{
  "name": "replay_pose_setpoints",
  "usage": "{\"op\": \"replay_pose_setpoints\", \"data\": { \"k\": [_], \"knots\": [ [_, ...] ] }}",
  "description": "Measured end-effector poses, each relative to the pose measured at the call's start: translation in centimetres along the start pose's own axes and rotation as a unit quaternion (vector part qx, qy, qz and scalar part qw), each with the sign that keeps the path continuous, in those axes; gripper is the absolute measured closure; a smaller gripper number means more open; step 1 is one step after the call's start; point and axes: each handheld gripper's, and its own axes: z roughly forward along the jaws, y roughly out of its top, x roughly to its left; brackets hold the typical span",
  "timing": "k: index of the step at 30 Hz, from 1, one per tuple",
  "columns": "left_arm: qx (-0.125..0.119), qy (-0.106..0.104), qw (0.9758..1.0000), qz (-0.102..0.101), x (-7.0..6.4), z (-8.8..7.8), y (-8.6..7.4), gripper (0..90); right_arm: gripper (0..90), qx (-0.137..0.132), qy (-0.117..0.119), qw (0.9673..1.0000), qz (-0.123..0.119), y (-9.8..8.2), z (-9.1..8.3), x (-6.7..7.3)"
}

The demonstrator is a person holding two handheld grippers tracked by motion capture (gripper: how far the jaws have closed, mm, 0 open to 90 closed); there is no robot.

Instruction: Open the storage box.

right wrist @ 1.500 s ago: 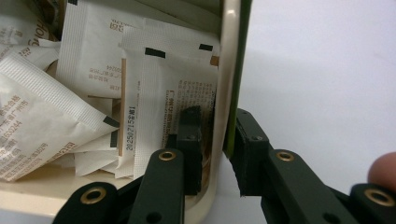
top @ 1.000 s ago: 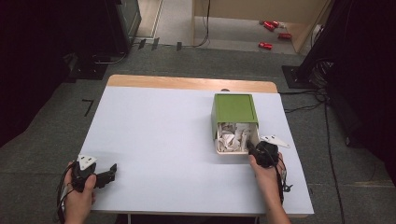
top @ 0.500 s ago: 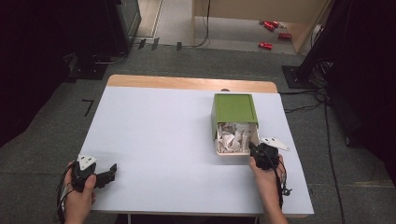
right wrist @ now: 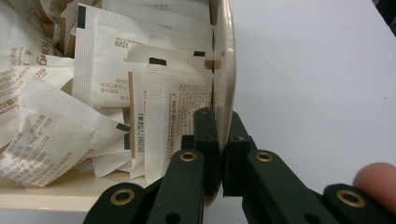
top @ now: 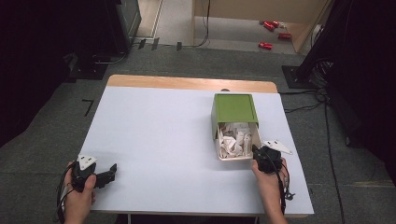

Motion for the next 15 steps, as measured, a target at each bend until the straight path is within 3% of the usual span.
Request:
{"op": "replay_pose_setpoints", "data": {
  "k": [15],
  "knots": [
    [0.0,0.0,1.0,0.0,0.0,0.0,0.0,12.7,88.4,0.006,0.0,1.0,0.006,-0.7,-1.6,0.3]
  ]
}}
